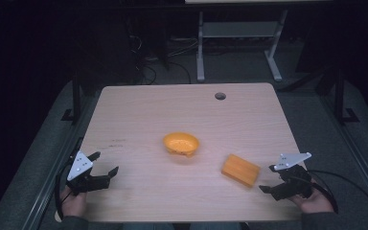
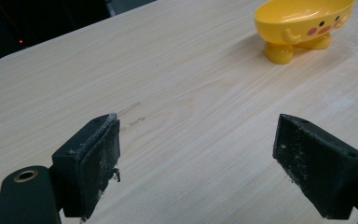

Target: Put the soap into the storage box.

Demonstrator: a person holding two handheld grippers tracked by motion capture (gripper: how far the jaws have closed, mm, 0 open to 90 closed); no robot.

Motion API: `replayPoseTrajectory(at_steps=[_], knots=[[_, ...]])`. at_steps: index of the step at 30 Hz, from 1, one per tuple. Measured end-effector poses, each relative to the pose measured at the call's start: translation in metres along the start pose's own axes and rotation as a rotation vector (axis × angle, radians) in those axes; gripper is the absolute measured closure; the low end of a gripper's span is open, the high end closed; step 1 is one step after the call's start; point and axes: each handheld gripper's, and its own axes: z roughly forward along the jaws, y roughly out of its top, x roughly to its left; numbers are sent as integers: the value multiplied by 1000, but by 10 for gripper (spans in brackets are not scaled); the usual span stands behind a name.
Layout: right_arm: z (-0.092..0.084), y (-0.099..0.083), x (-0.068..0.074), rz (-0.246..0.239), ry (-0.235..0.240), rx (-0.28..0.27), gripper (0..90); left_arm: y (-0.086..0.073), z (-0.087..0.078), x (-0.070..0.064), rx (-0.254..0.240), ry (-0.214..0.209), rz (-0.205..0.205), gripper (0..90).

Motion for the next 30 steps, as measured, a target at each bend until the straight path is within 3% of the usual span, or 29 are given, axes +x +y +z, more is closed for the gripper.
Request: replayPoseTrajectory(at_steps=[14, 30], knots=[[9, 36, -4, -57, 23, 51, 169, 0, -1, 1, 0, -1, -2, 139], [24, 59, -5, -90, 37, 89, 161, 0, -2, 1, 2, -1, -3, 139]])
